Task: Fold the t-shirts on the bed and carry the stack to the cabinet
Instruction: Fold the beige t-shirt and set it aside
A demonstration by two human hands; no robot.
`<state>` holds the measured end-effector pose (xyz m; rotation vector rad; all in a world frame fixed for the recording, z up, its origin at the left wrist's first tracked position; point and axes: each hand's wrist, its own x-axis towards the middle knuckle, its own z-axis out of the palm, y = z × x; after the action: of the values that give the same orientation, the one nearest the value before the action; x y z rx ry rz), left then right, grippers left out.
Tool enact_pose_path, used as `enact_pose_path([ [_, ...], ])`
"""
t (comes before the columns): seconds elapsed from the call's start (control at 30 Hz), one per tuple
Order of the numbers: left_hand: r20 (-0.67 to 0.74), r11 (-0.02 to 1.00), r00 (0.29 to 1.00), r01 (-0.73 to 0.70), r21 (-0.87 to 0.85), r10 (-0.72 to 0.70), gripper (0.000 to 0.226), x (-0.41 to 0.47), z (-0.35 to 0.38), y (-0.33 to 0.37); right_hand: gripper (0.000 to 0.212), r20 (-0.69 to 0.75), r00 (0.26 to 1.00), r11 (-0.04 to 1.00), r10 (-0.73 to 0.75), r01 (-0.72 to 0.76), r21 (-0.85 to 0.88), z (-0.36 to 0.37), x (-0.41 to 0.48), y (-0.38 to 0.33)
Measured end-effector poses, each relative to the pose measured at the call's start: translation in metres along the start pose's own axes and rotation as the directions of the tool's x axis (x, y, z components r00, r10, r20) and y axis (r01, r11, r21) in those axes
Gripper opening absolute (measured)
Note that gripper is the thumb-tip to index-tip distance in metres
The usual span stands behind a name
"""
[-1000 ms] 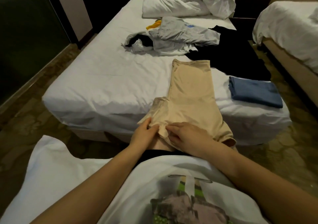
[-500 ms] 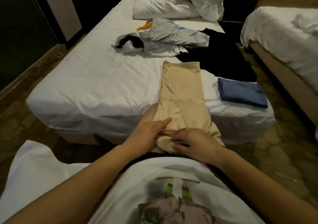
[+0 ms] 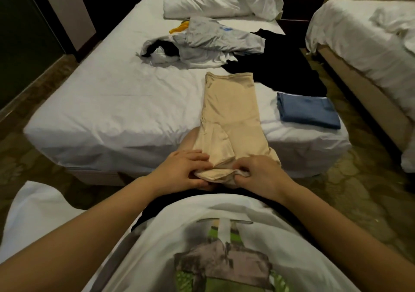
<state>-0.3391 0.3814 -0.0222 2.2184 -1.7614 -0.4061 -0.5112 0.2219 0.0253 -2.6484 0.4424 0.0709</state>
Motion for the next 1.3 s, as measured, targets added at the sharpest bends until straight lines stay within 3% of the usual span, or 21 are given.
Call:
enact_pose_path([
  [0.17, -0.123, 0.978, 0.992, -0.007, -0.206, -0.019, 0.065, 0.006, -0.003, -0.002, 0.013, -0.027, 0.995, 0.987, 0.099, -0.094, 0.128, -0.005, 0.004, 0.001],
  [0.3, -0.095, 0.934, 0.995, -0.013, -0.357, -0.023, 0.046, 0.013, -0.013, -0.002, 0.013, -0.067, 0.993, 0.963, 0.095, -0.075, 0.258, -0.004, 0.004, 0.005],
  [0.4, -0.04, 0.921, 0.994, 0.082, -0.381, -0.105, 0.043, 0.018, -0.019, 0.0, 0.05, 0.082, 0.996, 0.997, 0.045, -0.049, 0.055, -0.004, -0.002, 0.0],
  [0.47, -0.033, 0.923, 0.987, 0.134, -0.361, -0.156, 0.041, 0.02, -0.02, 0.0, 0.05, 0.032, 0.999, 0.998, 0.025, -0.023, -0.061, 0.002, -0.003, 0.003],
  [0.57, -0.043, 0.915, 0.978, 0.173, -0.366, -0.202, 0.032, 0.02, -0.022, 0.0, 0.006, -0.175, 0.982, 0.997, 0.065, -0.056, 0.055, 0.004, -0.005, 0.016],
  [0.63, -0.052, 0.899, 0.975, 0.18, -0.4, -0.218, 0.035, 0.017, -0.024, -0.001, 0.021, -0.243, 0.954, 0.976, 0.173, -0.133, 0.174, -0.003, -0.006, 0.03],
  [0.7, -0.052, 0.865, 0.971, 0.183, -0.468, -0.233, 0.039, 0.015, -0.03, -0.003, 0.022, -0.266, 0.937, 0.942, 0.226, -0.141, 0.303, -0.016, -0.007, 0.043],
  [0.83, -0.078, 0.826, 0.966, 0.169, -0.538, -0.248, 0.039, 0.023, -0.041, -0.006, 0.026, -0.319, 0.93, 0.906, 0.186, -0.036, 0.423, -0.036, -0.003, 0.041],
  [0.97, 0.007, 0.605, 0.986, 0.11, -0.789, -0.169, 0.023, 0.038, -0.059, -0.003, 0.024, -0.254, 0.945, 0.83, 0.205, -0.031, 0.557, -0.05, 0.012, 0.044],
  [1.1, 0.14, 0.517, 0.989, 0.148, -0.843, -0.055, 0.051, 0.057, -0.071, -0.021, 0.025, -0.176, 0.969, 0.842, 0.172, -0.052, 0.536, -0.071, 0.032, 0.056],
  [1.3, 0.157, 0.351, 0.978, 0.196, -0.916, -0.137, 0.07, 0.111, -0.095, -0.04, 0.02, -0.318, 0.923, 0.76, 0.215, 0.047, 0.648, -0.1, 0.084, 0.075],
])
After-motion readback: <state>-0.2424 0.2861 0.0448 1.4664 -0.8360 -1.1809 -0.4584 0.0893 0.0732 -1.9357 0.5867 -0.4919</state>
